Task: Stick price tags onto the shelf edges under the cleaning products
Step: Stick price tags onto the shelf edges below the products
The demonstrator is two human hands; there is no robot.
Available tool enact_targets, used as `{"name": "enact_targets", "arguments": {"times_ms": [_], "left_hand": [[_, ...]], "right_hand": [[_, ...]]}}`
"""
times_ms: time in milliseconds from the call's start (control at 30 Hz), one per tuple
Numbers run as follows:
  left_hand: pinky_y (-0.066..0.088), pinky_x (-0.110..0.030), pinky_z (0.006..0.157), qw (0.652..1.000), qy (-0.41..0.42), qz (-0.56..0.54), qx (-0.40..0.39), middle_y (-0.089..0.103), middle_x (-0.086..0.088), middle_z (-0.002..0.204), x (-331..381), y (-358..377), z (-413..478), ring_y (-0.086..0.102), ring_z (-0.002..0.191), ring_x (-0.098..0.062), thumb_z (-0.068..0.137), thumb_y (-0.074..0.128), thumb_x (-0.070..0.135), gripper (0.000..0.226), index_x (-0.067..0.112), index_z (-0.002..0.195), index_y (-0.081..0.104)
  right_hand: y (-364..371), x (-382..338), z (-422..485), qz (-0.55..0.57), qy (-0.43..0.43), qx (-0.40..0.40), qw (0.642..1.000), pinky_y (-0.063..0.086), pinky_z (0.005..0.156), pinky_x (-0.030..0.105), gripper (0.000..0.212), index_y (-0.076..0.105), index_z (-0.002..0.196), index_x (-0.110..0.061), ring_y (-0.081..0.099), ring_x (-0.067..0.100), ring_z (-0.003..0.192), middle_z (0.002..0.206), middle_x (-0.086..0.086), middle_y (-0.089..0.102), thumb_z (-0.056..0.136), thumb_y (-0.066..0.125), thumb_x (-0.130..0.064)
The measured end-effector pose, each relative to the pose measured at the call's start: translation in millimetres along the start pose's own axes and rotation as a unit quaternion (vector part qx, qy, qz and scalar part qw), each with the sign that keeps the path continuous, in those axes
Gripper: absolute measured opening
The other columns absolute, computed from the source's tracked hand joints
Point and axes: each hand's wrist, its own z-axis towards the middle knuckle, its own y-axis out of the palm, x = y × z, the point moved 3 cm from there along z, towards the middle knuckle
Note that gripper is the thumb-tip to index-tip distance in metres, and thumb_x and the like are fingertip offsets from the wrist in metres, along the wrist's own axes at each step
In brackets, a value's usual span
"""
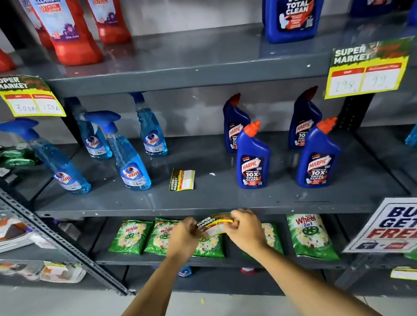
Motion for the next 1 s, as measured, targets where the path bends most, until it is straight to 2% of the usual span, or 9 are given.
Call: {"name": "enact_targets", "arguments": {"times_ms": [100,167,267,333,467,633,833,933,1000], "left_hand": [[0.047,-0.037,0.058,0.997,0.061,0.030,-0.035,0.068,-0.010,0.073,47.9,24.9,-5.3,0.062,0.070,-0.033,0.089,0.056,0.019,0.014,0.015,0.075,0.056],[0.048,-0.037,0.061,0.994,0.091,0.041,-0.046,0.070,-0.014,0.081,79.3,45.1,-7.0,0.063,0.076,-0.035,0.089,0.057,0.026,0.017,0.013,0.079,0.054],[0.048,-0.036,0.063,0.990,0.117,0.041,-0.068,0.066,-0.009,0.077,119.0,73.6,-8.5,0.062,0.077,-0.034,0.089,0.058,0.034,0.024,0.020,0.073,0.047],[0.050,-0.036,0.067,0.989,0.123,0.028,-0.079,0.067,-0.005,0.076,133.7,87.6,-8.3,0.063,0.077,-0.032,0.090,0.059,0.038,0.023,0.019,0.078,0.053],[0.053,-0.038,0.071,0.992,0.102,0.023,-0.074,0.072,-0.010,0.087,150.3,113.7,-5.4,0.066,0.084,-0.032,0.093,0.056,0.037,0.022,0.016,0.087,0.063],[0.054,-0.038,0.071,0.992,0.098,0.068,-0.045,0.073,-0.008,0.087,161.9,129.4,1.8,0.066,0.085,-0.032,0.093,0.053,0.043,0.031,0.016,0.084,0.064],[0.054,-0.037,0.066,0.992,0.104,0.077,-0.001,0.072,-0.006,0.079,158.7,135.7,2.4,0.066,0.077,-0.030,0.094,0.051,0.043,0.032,0.016,0.076,0.060],[0.051,-0.034,0.063,0.994,0.093,0.053,0.008,0.073,-0.005,0.076,157.4,136.6,3.2,0.067,0.074,-0.030,0.091,0.056,0.042,0.033,0.016,0.072,0.060],[0.051,-0.033,0.063,0.994,0.091,0.058,0.011,0.073,-0.004,0.075,158.5,134.2,3.2,0.067,0.073,-0.029,0.090,0.058,0.044,0.033,0.017,0.072,0.062]], "right_hand": [[-21.6,40.1,-9.6,0.026,0.060,0.024,0.998,0.028,0.052,0.030,0.049,0.033,0.051,-0.023,0.042,0.017,0.058,0.058,-0.009,0.037,0.077,0.073,-0.032],[-41.2,66.4,-13.7,0.050,0.112,0.055,0.991,0.029,0.054,0.030,0.053,0.031,0.050,-0.022,0.044,0.021,0.057,0.058,-0.007,0.038,0.078,0.075,-0.028],[-73.5,101.3,-17.3,0.054,0.152,0.097,0.982,0.026,0.051,0.031,0.055,0.030,0.048,-0.021,0.040,0.017,0.051,0.055,-0.006,0.038,0.076,0.077,-0.026],[-91.0,118.1,-18.8,0.038,0.169,0.111,0.979,0.026,0.051,0.031,0.055,0.030,0.048,-0.019,0.041,0.019,0.052,0.056,-0.003,0.042,0.076,0.077,-0.025],[-110.4,142.4,-19.8,0.020,0.208,0.108,0.972,0.038,0.057,0.036,0.047,0.036,0.051,-0.019,0.054,0.030,0.064,0.065,0.006,0.051,0.077,0.074,-0.026],[-114.3,155.8,-13.5,-0.012,0.190,0.103,0.976,0.044,0.059,0.036,0.037,0.047,0.056,-0.015,0.059,0.031,0.068,0.070,0.005,0.055,0.080,0.072,-0.029],[-104.0,166.1,-14.7,-0.046,0.171,0.172,0.969,0.041,0.061,0.035,0.038,0.058,0.060,-0.006,0.057,0.033,0.073,0.075,0.014,0.065,0.077,0.076,-0.035],[-106.3,172.1,-15.3,-0.059,0.181,0.184,0.964,0.034,0.056,0.030,0.048,0.046,0.050,-0.019,0.052,0.027,0.065,0.066,0.007,0.063,0.074,0.075,-0.048],[-107.9,174.6,-15.0,-0.073,0.209,0.166,0.961,0.035,0.053,0.029,0.054,0.044,0.048,-0.019,0.055,0.026,0.062,0.059,0.002,0.060,0.072,0.070,-0.060]]}}
